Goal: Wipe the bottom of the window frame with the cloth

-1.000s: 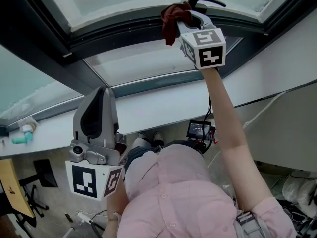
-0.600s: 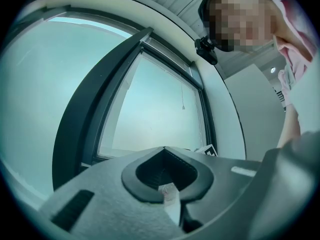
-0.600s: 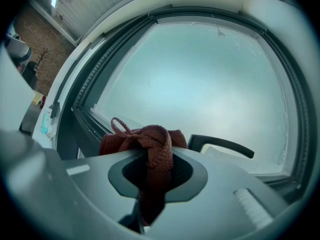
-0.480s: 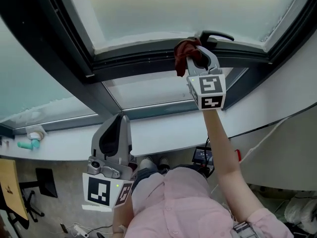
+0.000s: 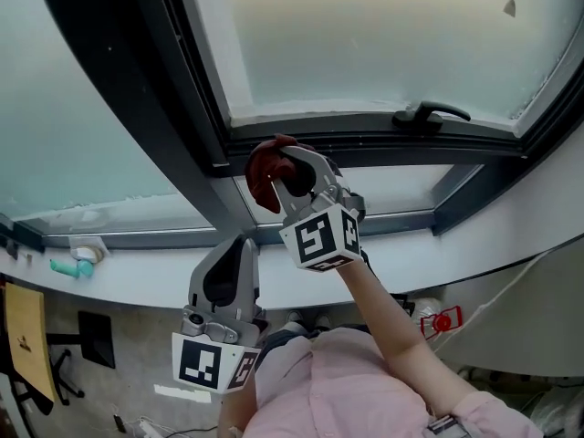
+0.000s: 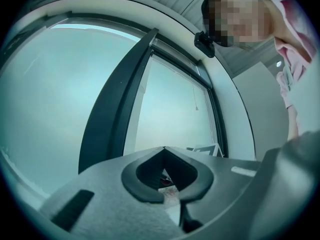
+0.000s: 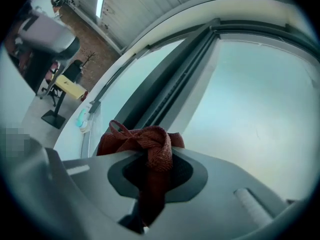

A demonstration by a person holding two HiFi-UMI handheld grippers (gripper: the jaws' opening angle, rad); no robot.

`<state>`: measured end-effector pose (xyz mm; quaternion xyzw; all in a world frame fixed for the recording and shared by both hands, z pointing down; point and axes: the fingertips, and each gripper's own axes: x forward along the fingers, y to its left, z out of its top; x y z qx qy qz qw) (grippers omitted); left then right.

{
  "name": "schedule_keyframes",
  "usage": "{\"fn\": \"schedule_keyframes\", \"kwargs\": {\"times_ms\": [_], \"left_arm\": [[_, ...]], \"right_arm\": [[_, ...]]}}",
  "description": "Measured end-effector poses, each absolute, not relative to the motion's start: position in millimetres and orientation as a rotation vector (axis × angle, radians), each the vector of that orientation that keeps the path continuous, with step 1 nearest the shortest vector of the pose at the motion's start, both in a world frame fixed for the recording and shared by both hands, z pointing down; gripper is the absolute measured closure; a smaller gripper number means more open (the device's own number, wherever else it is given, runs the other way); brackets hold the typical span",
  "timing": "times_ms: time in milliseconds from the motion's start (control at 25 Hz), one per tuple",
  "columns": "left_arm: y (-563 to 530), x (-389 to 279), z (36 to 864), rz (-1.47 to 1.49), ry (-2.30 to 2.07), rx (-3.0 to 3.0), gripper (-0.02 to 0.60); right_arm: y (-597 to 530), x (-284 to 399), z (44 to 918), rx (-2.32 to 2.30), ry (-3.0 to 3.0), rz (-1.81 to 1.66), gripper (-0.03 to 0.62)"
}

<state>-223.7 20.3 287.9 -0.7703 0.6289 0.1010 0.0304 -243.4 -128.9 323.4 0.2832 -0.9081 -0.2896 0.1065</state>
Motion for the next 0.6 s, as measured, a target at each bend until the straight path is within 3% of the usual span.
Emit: {"fn": "schedule_keyframes", "kwargs": {"times_ms": [400,600], "left_arm": [[20.3,-264.2,284.5,0.299,1.940,-2.381,0.583],[13.3,-271.0,283.9,0.289,1.905,-2.397,0.583]], "right_arm": [[-137.1,-305.0,343.1,0.830,-2.196,-1.299,0.536],[-142.9,-303.1,342.0,0.934,-2.435,-1.003,0.548]]}}
